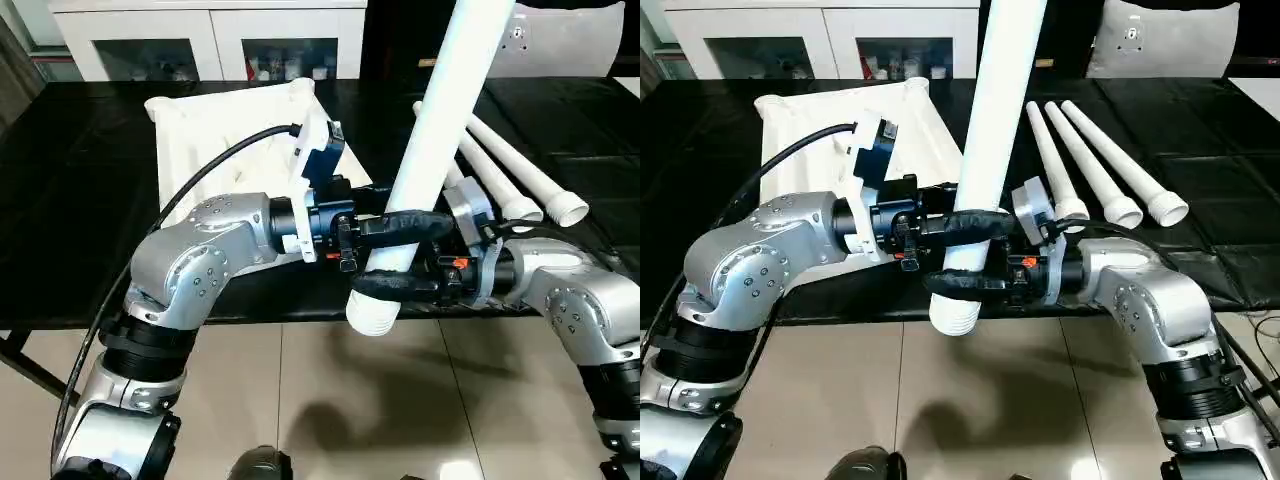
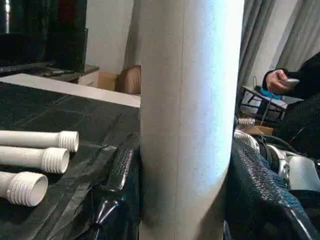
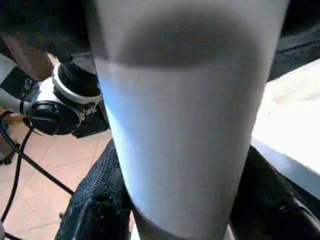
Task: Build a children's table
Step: Pick table leg
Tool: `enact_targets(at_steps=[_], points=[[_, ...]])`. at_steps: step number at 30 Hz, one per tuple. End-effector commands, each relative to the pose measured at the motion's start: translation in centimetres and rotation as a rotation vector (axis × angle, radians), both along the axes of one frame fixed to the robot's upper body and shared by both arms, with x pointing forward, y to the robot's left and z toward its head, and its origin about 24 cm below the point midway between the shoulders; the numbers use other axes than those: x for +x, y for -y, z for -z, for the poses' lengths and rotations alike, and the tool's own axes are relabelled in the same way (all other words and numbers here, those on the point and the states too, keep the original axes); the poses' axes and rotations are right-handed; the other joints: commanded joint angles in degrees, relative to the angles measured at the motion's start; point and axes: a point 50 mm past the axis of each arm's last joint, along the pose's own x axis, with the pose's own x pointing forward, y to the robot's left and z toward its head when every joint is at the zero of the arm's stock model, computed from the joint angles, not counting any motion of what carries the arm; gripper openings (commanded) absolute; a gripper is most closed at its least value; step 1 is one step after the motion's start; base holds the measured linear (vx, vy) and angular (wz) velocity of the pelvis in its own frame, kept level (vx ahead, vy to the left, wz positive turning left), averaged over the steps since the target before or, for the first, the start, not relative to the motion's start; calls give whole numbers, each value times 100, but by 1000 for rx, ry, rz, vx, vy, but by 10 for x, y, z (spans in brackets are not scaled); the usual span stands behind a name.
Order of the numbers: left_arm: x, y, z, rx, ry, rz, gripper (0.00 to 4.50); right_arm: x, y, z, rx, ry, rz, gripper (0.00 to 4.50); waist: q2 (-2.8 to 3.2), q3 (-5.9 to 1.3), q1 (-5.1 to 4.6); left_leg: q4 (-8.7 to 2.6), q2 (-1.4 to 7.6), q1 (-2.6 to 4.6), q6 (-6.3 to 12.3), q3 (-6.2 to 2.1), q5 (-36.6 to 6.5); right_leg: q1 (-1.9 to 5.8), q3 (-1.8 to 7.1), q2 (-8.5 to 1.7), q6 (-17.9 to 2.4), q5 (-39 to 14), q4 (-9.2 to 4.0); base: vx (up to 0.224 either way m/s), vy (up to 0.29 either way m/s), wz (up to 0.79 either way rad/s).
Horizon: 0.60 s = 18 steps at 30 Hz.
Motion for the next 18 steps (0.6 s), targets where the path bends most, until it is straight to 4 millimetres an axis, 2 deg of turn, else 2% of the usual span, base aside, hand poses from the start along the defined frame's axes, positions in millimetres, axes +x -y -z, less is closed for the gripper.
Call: enact_targets(at_steps=[1, 8, 13, 18], points=[[0, 1, -9, -25, 19, 17, 185, 2, -2, -3, -9, 22, 0, 243, -90, -511, 24, -370, 430, 168, 461, -161, -486, 246, 315, -434, -1553, 105, -376, 0, 0, 0], [0, 2, -9, -28, 20, 16, 185, 2, -1, -3, -3, 8, 1, 243, -79, -516, 76, -368, 441, 182, 448, -160, -491, 235, 315, -431, -1549, 93, -371, 0, 0, 0], [0, 2, -9, -27, 21, 17, 185, 3, -2, -3, -4, 4, 4, 297, -83, -517, 102, -369, 440, 180, 425, -161, -505, 237, 314, -434, -1545, 105, -366, 0, 0, 0], [0, 2, -9, -27, 20, 20, 185, 4, -2, -3, -6, 23, 18, 304, -89, -518, 99, -365, 433, 174, 431, -160, -487, 243, 314, -438, -1534, 116, -366, 0, 0, 0]])
